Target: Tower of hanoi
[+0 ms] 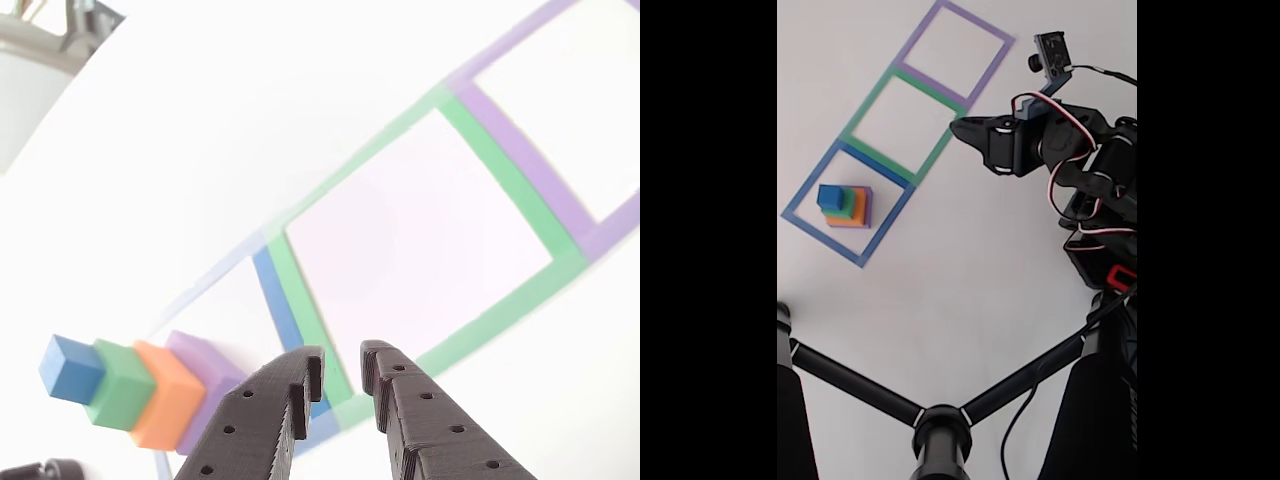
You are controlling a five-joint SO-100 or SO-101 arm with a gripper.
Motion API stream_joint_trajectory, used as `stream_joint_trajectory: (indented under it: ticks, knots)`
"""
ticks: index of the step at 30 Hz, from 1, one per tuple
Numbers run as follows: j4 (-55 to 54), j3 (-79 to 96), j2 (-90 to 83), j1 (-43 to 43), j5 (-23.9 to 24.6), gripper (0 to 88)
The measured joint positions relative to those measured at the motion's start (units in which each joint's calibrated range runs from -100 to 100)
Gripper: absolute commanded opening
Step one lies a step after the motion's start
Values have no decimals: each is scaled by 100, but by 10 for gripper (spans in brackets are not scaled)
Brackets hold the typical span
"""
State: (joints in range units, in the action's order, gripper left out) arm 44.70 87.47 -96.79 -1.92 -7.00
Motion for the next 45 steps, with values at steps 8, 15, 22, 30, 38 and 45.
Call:
stream_joint_trajectory:
  ticks: [8, 15, 22, 30, 38, 45]
  knots:
    - [16, 557, -253, -196, 1261, 0]
    - [393, 679, -253, -278, 1616, 0]
    - [746, 722, -253, -344, 1320, 0]
    - [1051, 731, -253, -860, 2266, 0]
    - [1429, 914, -253, -860, 3665, 1]
    - [1637, 1018, -253, -909, 4906, 0]
